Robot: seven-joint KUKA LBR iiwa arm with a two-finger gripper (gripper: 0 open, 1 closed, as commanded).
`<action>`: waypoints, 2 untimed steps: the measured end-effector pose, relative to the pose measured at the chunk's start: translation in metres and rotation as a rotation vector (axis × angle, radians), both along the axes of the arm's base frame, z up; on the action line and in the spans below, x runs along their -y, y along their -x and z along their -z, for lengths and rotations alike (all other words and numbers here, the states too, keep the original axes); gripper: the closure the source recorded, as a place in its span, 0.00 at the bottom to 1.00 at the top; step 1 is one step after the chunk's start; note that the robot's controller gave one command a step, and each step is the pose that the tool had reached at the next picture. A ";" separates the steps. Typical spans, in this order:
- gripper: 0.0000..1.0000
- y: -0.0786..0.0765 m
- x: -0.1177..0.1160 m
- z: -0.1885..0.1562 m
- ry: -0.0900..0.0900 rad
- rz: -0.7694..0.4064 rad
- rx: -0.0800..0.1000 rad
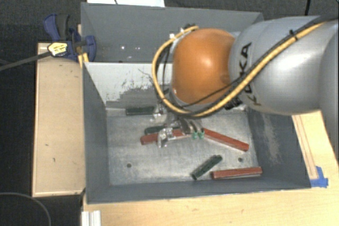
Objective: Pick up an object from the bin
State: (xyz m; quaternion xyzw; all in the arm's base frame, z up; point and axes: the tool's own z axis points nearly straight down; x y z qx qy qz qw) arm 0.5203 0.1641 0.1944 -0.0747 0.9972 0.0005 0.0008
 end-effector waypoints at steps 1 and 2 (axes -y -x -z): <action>1.00 0.000 0.000 0.000 0.000 0.001 0.000; 1.00 -0.018 0.098 -0.114 0.001 -0.215 0.003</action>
Offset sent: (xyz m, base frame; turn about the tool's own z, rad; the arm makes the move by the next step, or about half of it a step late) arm 0.0165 -0.0979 0.1128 -0.2176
